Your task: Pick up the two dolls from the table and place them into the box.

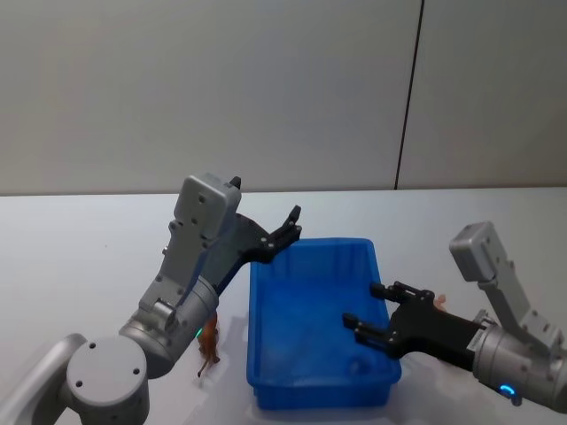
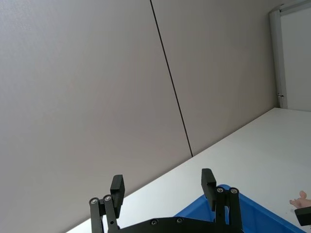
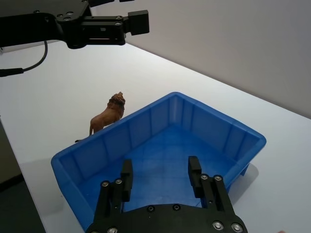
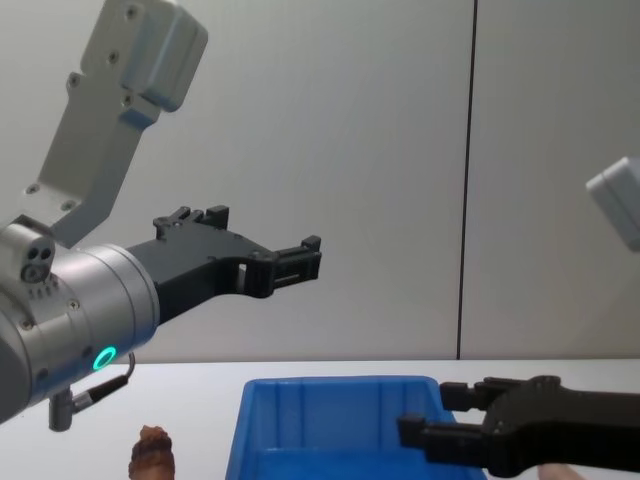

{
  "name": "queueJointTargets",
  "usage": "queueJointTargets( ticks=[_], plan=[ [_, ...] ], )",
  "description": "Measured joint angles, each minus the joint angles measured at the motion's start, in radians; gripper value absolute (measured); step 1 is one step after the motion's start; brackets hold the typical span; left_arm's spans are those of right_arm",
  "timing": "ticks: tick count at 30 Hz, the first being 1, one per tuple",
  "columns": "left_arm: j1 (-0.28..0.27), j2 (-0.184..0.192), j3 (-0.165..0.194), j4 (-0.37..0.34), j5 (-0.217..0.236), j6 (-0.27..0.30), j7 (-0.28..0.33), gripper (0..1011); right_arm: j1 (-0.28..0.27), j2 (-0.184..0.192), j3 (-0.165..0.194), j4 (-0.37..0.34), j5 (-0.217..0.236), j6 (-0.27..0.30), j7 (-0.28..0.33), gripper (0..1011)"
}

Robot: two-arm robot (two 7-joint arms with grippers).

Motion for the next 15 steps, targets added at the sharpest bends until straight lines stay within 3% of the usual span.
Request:
queueJointTargets(
  ticks=[10,15],
  plan=[
    [0.0,0.0,0.0,0.0,0.0,0.0,0.0,1001,-0.008,0.003,-0.006,-0.009,0.01,-0.007,-0.014,956],
    [0.0,0.0,0.0,0.0,0.0,0.0,0.0,1001,-0.017,0.015,0.001,-0.014,0.022,-0.008,-0.035,1004]
  ],
)
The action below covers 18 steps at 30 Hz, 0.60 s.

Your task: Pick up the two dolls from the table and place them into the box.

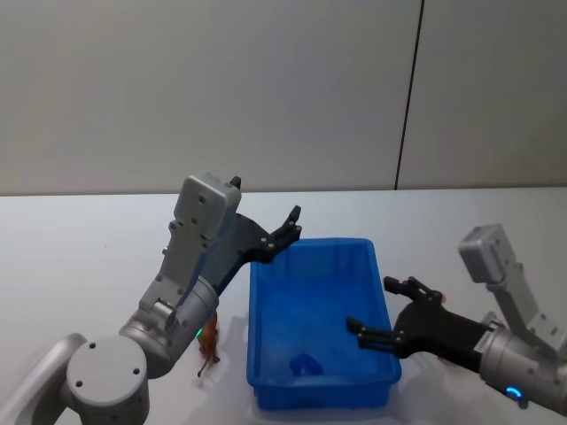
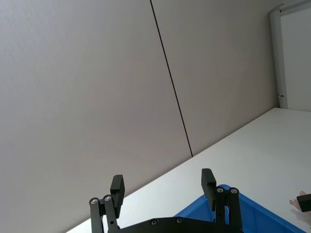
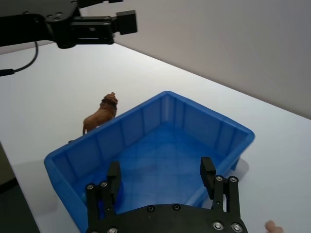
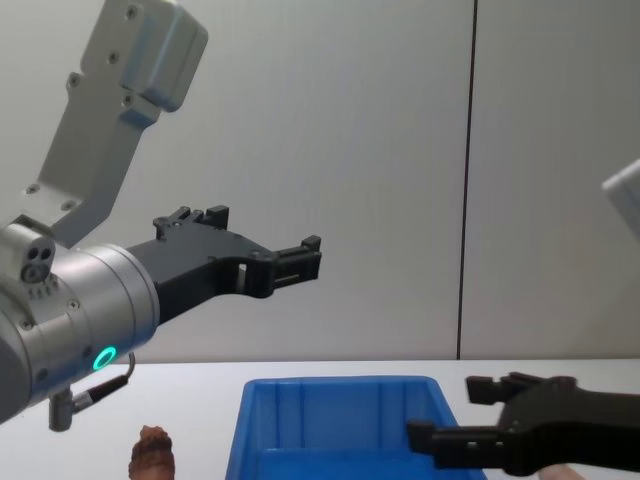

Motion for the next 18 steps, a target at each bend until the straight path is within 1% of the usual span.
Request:
queueJointTargets(
  ticks=[5,18],
  plan=[
    [0.0,0.0,0.0,0.0,0.0,0.0,0.0,1001,-0.016,0.02,0.013,-0.009,0.015,0.004,-0.029,1004],
    [0.0,0.0,0.0,0.0,0.0,0.0,0.0,1001,-0.087,0.083,0.054,-0.038,0.081,0.027,-0.149,1004]
  ],
)
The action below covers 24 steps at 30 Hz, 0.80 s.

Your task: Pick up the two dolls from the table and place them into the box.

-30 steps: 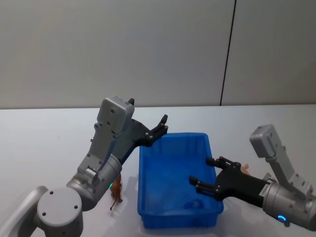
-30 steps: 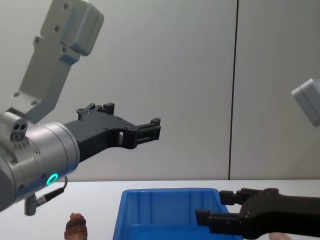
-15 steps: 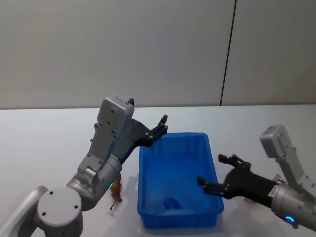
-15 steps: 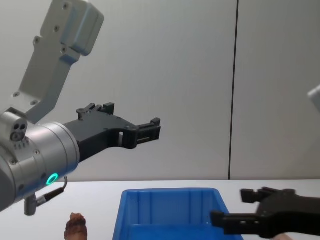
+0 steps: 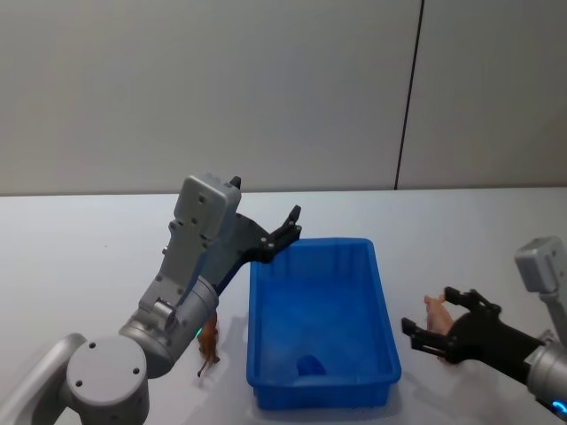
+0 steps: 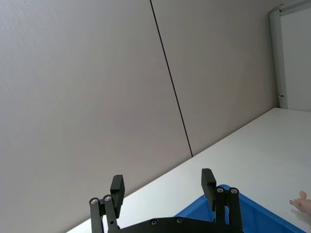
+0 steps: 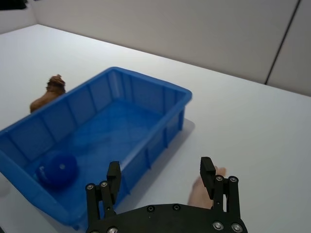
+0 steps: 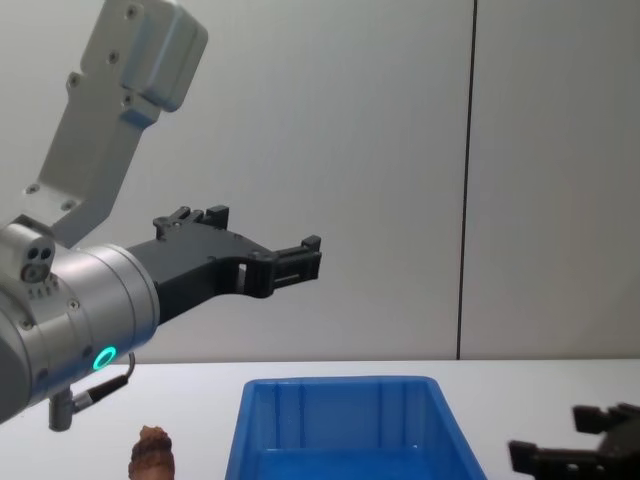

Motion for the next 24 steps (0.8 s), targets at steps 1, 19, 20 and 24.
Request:
queueJointTargets(
  ticks=[1,19,20,24],
  plan=[
    [0.0,0.0,0.0,0.0,0.0,0.0,0.0,1001,-0.004,0.003,0.002,-0.001,0.003,0.001,-0.006,1004],
    [0.0,0.0,0.0,0.0,0.0,0.0,0.0,1001,-0.045,0.026,0.011,0.027,0.025,0.046,-0.075,1004],
    [0.0,0.0,0.0,0.0,0.0,0.0,0.0,1001,-0.044,0.023,0.008,0.035,0.022,0.049,-0.075,1004],
    [0.0,0.0,0.0,0.0,0.0,0.0,0.0,1001,-0.038,0.016,0.002,0.055,0.014,0.055,-0.075,1004]
  ],
)
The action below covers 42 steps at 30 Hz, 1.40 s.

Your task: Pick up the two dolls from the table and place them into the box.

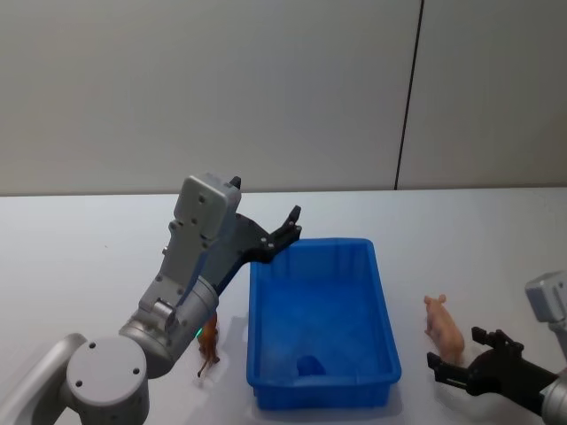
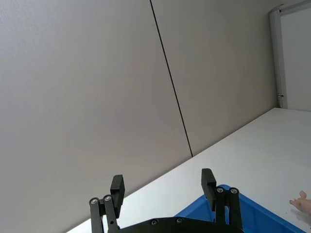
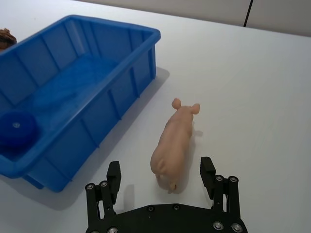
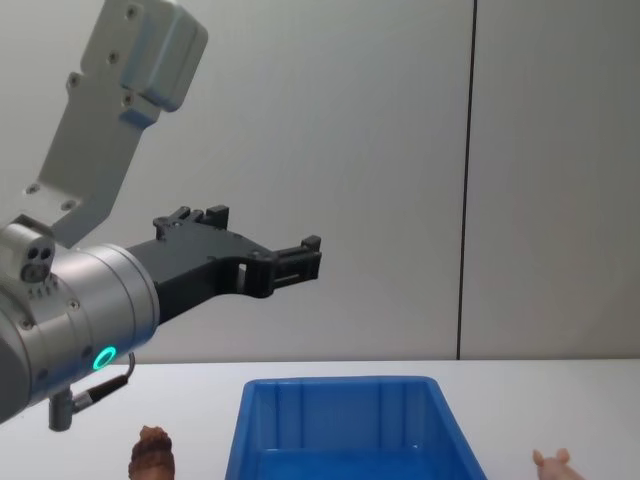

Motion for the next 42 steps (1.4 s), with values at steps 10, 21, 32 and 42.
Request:
queueJointTargets(
  ticks=[10,21,32,42],
  plan=[
    [0.0,0.0,0.0,0.0,0.0,0.0,0.0,1001,0.02,-0.02,-0.012,0.046,-0.015,0.009,0.001,838],
    [0.0,0.0,0.0,0.0,0.0,0.0,0.0,1001,0.032,-0.03,-0.012,0.069,-0.003,-0.008,-0.016,487],
    [0.0,0.0,0.0,0.0,0.0,0.0,0.0,1001,0.038,-0.032,-0.004,0.072,0.02,-0.047,-0.035,364],
    [0.0,0.0,0.0,0.0,0.0,0.0,0.0,1001,0.033,-0.028,0.001,0.041,0.021,-0.099,-0.035,363]
  ],
)
